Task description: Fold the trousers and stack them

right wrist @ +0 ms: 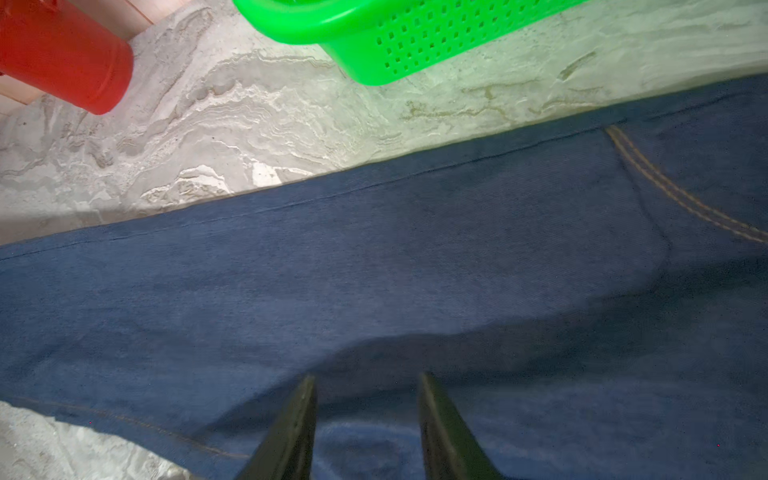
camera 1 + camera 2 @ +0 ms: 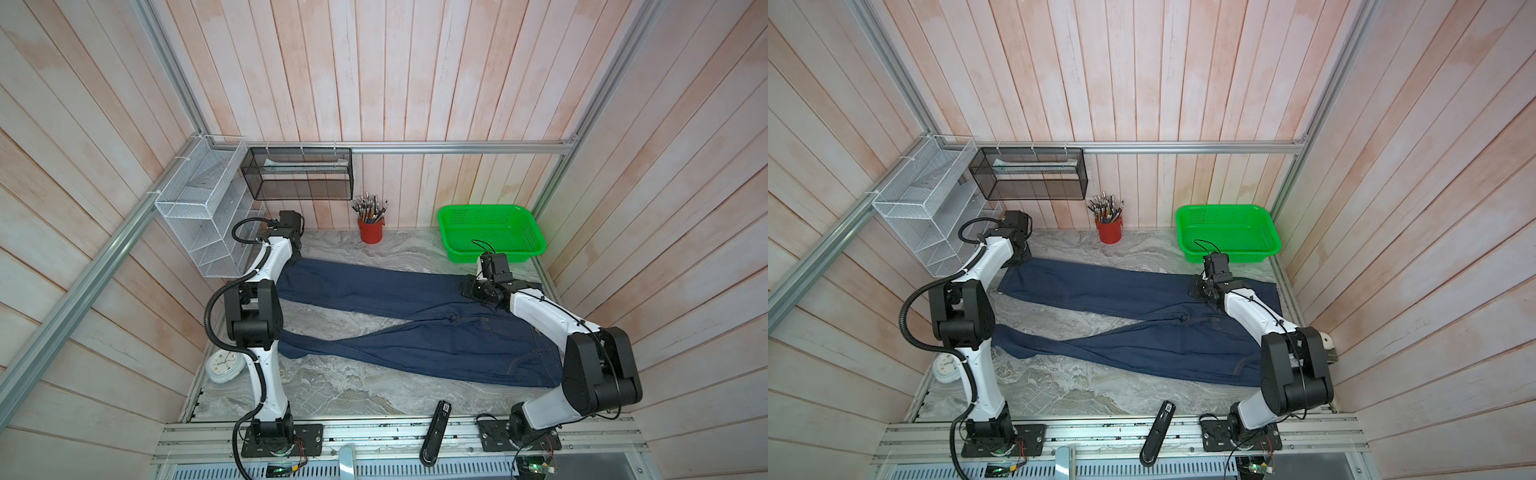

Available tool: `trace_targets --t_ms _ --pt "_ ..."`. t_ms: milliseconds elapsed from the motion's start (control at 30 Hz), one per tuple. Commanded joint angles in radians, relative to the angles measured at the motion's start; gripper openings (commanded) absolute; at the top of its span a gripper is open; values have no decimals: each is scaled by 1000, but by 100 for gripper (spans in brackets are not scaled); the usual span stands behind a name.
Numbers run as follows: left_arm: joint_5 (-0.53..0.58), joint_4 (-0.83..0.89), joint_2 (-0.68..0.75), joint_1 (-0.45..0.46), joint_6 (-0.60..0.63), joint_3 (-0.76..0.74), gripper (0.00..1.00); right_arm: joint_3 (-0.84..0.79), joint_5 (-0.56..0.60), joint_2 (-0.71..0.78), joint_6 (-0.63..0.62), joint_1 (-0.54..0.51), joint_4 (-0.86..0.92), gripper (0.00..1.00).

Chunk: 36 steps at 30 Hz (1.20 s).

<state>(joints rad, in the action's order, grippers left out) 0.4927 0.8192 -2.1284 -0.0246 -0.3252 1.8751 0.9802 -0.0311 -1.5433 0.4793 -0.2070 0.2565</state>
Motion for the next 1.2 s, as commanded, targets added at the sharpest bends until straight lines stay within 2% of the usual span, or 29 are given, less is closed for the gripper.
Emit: trace_targets --t_ms 0,267,633,767,1033,1100,1133,1167 --pt "52 24 -56 -20 27 93 0 -5 55 -38 25 45 15 43" --pt "39 21 -100 -38 45 101 0 -12 122 -159 70 160 -57 39" --pt "16 2 -137 -58 63 126 0 111 173 -327 56 241 -109 37" --pt "5 12 -191 -63 65 189 0 198 179 -407 59 269 -77 37" --pt "-17 88 -317 -67 74 388 0 299 164 -457 50 301 -41 36" --pt "-28 108 -329 -67 68 416 5 307 152 -457 50 303 -37 37" --pt "-35 113 -323 -67 66 414 12 307 146 -449 51 304 -36 37" --pt "-40 117 -314 -67 63 409 26 306 139 -436 51 303 -33 37"
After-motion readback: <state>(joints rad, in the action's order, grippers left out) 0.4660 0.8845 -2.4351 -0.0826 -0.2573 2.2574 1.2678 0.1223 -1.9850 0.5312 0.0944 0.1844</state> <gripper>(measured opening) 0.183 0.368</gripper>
